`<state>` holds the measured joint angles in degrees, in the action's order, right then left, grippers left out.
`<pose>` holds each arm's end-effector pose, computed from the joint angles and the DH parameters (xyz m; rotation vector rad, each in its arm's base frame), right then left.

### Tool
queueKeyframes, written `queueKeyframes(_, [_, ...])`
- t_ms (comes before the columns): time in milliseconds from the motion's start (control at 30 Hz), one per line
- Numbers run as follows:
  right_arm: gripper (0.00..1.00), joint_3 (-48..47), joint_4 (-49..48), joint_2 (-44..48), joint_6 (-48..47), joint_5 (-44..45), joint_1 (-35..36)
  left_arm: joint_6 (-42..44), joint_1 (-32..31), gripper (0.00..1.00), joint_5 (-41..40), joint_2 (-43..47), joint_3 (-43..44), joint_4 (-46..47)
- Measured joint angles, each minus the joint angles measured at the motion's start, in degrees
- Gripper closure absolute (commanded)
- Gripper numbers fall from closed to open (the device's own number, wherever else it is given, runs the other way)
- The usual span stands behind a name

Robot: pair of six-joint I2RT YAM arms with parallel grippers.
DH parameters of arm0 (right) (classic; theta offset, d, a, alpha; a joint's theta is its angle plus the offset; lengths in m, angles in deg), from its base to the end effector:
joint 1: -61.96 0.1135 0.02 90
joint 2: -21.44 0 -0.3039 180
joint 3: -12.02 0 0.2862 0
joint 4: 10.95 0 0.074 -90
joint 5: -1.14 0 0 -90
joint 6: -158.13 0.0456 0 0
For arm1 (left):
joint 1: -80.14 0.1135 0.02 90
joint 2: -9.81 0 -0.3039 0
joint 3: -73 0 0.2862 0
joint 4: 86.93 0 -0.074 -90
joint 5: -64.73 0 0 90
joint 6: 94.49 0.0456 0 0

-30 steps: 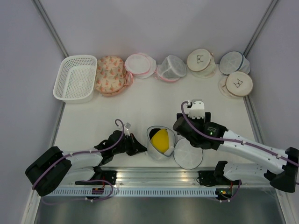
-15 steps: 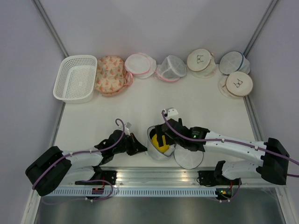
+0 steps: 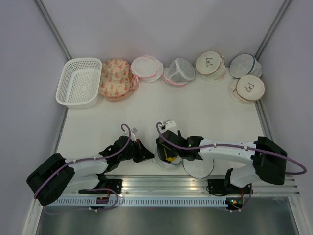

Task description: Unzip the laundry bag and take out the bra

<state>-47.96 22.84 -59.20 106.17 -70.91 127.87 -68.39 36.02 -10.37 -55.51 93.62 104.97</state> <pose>0.1380 0.2742 0.2169 -0.4779 2.4504 0.3871 0.1324 -0.1447 0.1244 -0.2488 2.4445 -1.2696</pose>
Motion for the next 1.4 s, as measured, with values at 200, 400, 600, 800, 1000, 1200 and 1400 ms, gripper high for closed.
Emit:
queueKeyframes(200, [0.78,-1.4,2.4,-3.2,1.2,4.0,0.5,0.0,0.0,0.98,0.0,0.0,0.0,0.0])
queueKeyframes(400, [0.90,-1.4,5.7,0.5,1.3,5.4,1.0,0.0,0.0,0.98,0.0,0.0,0.0,0.0])
queueKeyframes(600, [1.00,-1.4,10.3,11.5,1.2,5.7,1.1,0.0,0.0,0.98,0.0,0.0,0.0,0.0])
queueKeyframes(800, [0.99,-1.3,10.7,24.3,-0.3,4.4,1.4,0.0,0.0,0.98,0.0,0.0,0.0,0.1])
queueKeyframes(1000, [1.00,2.3,1.5,33.9,-2.4,3.3,1.4,0.0,0.0,0.98,0.0,0.0,0.0,0.0])
queueKeyframes(1200, [1.00,8.0,-8.4,34.4,-3.2,2.4,1.4,0.0,0.0,0.98,0.0,0.2,0.0,-0.2])
queueKeyframes(1400, [1.00,5.9,-14.4,32.0,-7.0,1.4,1.4,0.0,0.0,0.98,0.0,2.7,0.0,-2.0])
